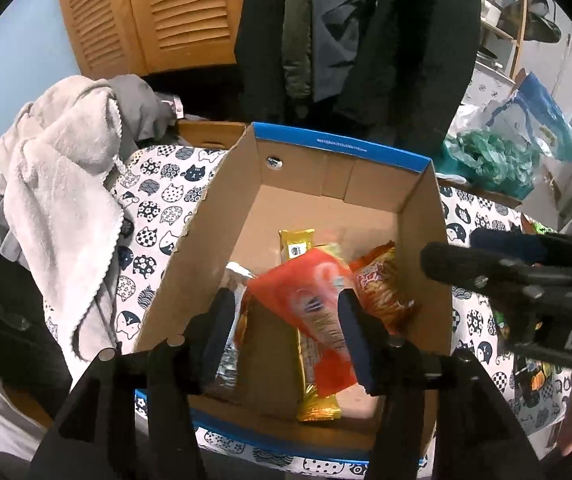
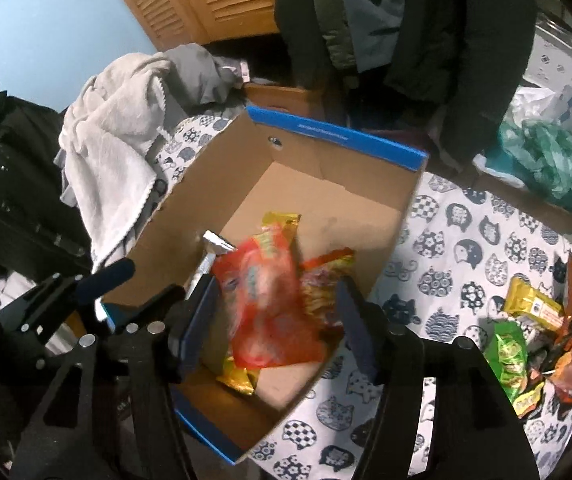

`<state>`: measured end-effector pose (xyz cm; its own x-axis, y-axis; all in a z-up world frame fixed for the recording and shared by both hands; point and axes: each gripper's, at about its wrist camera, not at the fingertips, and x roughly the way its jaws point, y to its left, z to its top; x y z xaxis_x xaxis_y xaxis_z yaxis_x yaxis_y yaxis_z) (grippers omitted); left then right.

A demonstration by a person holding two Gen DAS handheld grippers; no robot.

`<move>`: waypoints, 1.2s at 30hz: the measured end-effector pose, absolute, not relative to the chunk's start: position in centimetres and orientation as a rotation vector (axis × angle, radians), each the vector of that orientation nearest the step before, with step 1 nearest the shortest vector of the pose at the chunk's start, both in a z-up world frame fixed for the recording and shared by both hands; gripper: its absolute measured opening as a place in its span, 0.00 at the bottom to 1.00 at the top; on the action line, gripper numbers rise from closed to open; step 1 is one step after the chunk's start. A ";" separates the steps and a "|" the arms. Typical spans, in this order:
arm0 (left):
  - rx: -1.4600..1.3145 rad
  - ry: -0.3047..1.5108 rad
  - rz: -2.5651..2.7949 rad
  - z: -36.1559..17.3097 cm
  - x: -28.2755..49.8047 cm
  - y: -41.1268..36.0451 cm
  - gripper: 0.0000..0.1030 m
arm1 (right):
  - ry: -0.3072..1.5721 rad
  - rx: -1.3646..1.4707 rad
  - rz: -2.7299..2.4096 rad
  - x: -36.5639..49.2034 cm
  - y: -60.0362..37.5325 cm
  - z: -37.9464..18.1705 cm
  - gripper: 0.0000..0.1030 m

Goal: Organize snacks
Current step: 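Move both empty tools back over the remaining snack pile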

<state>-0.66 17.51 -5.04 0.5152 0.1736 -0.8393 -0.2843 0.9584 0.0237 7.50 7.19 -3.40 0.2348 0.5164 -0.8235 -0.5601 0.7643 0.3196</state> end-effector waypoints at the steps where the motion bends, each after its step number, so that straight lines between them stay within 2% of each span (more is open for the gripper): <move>1: -0.123 0.996 0.272 -5.1 -0.6 17.4 0.56 | 1.108 -0.046 0.735 7.5 6.9 -3.3 0.63; 3: -0.132 1.000 0.249 -5.1 -0.6 17.0 0.58 | 1.101 -0.050 0.723 7.5 6.0 -3.1 0.67; 10: -0.128 1.005 0.185 -5.0 -0.6 15.3 0.58 | 1.094 -0.061 0.698 7.4 2.9 -3.2 0.70; 12: -0.127 1.007 0.164 -4.9 -0.6 14.6 0.58 | 1.098 -0.067 0.684 7.2 1.9 -3.4 0.73; 20: -0.085 1.019 0.081 -5.0 -0.5 11.2 0.59 | 1.112 -0.068 0.635 6.7 -2.1 -4.1 0.75; 22: -0.073 1.023 0.061 -5.0 -0.5 10.3 0.65 | 1.115 -0.075 0.624 6.5 -3.2 -4.2 0.78; 36: 0.005 1.063 -0.041 -5.7 0.1 4.4 0.76 | 1.171 -0.049 0.495 6.3 -11.8 -6.4 0.79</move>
